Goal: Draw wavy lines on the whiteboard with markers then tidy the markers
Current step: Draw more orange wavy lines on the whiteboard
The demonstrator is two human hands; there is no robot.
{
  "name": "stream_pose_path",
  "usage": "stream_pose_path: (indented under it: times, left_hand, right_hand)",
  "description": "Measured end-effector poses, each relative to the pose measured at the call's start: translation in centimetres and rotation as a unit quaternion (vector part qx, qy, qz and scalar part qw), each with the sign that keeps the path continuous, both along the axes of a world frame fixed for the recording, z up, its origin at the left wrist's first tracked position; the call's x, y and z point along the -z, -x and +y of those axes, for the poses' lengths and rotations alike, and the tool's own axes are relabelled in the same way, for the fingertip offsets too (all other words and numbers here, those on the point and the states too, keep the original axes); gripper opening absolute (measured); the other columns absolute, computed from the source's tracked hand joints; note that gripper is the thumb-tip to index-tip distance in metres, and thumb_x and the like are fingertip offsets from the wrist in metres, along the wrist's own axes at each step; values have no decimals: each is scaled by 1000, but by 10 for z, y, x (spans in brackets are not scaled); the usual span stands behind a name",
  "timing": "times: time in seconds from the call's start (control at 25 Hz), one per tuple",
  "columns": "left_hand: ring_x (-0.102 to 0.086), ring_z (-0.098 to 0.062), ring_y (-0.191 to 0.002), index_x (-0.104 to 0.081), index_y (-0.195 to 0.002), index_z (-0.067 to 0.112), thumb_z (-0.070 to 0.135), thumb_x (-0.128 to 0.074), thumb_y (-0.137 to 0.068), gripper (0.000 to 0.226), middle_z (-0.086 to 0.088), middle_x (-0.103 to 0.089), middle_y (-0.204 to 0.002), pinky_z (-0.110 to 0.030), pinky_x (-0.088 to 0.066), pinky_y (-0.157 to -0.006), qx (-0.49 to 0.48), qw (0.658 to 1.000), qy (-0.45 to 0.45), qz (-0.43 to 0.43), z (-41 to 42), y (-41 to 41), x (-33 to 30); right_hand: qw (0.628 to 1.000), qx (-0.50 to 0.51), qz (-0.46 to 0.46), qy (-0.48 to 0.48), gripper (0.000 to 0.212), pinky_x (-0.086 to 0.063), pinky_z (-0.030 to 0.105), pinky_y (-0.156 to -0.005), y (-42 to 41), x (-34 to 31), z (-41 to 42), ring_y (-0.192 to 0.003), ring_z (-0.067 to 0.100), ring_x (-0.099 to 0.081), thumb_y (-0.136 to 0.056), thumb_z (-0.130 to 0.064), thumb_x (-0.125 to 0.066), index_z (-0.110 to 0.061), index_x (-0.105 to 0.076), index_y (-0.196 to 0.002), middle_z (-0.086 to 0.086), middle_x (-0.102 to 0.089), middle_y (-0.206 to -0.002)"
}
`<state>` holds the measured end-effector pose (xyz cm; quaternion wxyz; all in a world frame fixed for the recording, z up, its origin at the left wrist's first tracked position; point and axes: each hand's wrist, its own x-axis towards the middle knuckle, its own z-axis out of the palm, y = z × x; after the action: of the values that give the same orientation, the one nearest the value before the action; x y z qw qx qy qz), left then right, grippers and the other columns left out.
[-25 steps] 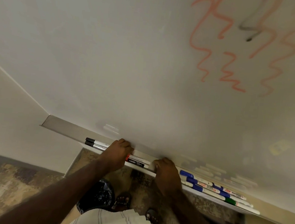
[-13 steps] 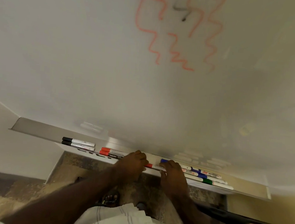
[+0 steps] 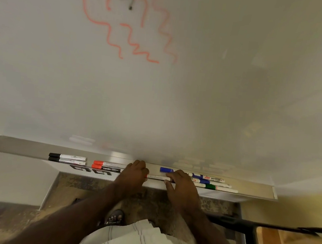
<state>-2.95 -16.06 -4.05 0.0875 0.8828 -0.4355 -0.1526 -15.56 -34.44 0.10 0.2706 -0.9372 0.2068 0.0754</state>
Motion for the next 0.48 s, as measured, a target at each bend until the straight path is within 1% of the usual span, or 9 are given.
stream_pose_path:
  times: [0.08,0.16,0.28,0.36,0.4,0.48]
  left_hand:
    - [-47,-19,-120,-62,-130,19,27,-56,-103,29,-3,-55,-129,-32,-41,-102,-17,1000,10,-2,1,2,-3]
    - [-48,-18,-118,-64,-128,19,25,-60,-101,28,-2,-56,-126,-31,-41,-99,-28,999,19,2,1,6,-7]
    - [-49,-14,-112,-65,-126,21,23,-62,-100,26,2,-58,-123,-26,-38,-92,-46,998,46,4,2,14,-11]
    - [-49,-11,-105,-66,-121,22,22,-59,-103,20,3,-60,-119,-23,-38,-88,-75,994,80,9,1,21,-17]
    - [-48,-10,-101,-67,-119,21,22,-57,-104,17,3,-61,-116,-24,-41,-88,-95,990,102,19,0,25,-22]
    - [-49,-9,-96,-66,-114,20,22,-56,-105,13,3,-62,-111,-27,-47,-88,-140,976,159,48,-4,33,-35]
  right_hand:
    - [1000,3,-7,-1,35,-38,25,-107,4,-4,-3,-127,11,-53,-105,-45,-55,-32,-63,-137,-9,-61,-140]
    - [1000,9,-5,-8,35,-36,22,-104,8,-9,-8,-128,11,-52,-105,-44,-56,-31,-64,-137,-9,-60,-140]
    - [1000,12,-7,-18,35,-36,20,-101,13,-18,-14,-126,10,-53,-104,-45,-59,-32,-64,-136,-10,-61,-138]
    - [999,30,-17,-28,38,-40,22,-102,18,-24,-15,-122,9,-55,-101,-48,-62,-32,-65,-135,-13,-62,-133]
    - [997,55,-25,-40,40,-45,22,-100,20,-28,-15,-117,8,-57,-99,-51,-65,-32,-64,-134,-15,-63,-126]
    - [986,128,-59,-91,47,-55,22,-85,25,-38,-16,-100,6,-64,-90,-58,-73,-34,-61,-129,-20,-65,-108]
